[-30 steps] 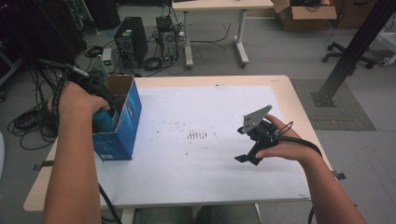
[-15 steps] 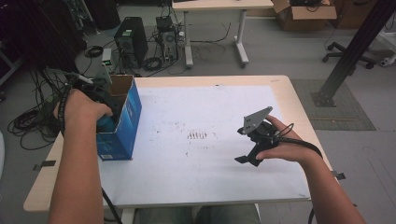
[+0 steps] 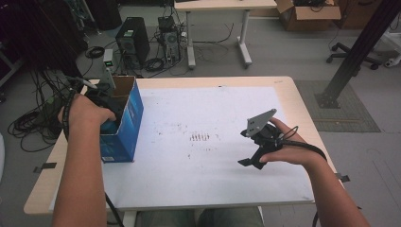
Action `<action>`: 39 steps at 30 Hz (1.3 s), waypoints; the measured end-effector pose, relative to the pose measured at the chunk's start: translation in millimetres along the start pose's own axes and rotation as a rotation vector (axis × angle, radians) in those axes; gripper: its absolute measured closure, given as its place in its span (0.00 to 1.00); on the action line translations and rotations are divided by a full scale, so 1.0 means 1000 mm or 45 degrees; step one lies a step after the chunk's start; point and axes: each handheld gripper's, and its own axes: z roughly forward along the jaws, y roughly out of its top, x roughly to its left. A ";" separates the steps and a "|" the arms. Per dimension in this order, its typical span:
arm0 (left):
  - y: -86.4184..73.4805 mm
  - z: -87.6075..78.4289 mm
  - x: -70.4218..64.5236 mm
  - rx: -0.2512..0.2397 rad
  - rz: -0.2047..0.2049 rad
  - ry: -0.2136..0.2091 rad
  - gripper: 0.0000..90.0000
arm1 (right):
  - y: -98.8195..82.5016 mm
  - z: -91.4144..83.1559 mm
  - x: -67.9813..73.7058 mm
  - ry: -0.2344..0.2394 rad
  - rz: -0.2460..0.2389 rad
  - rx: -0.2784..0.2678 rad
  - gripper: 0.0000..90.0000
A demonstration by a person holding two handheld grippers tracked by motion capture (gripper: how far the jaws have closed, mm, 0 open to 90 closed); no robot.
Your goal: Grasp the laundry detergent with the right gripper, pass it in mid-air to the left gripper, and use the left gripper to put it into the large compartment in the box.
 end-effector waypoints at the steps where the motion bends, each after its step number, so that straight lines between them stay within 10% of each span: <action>1: 0.000 0.000 0.000 -0.004 -0.005 0.002 0.43 | 0.000 0.000 0.000 0.000 0.002 0.000 0.03; 39: -0.007 -0.006 0.002 -0.041 -0.021 -0.015 0.39 | -0.004 -0.006 0.002 -0.002 0.003 -0.014 0.03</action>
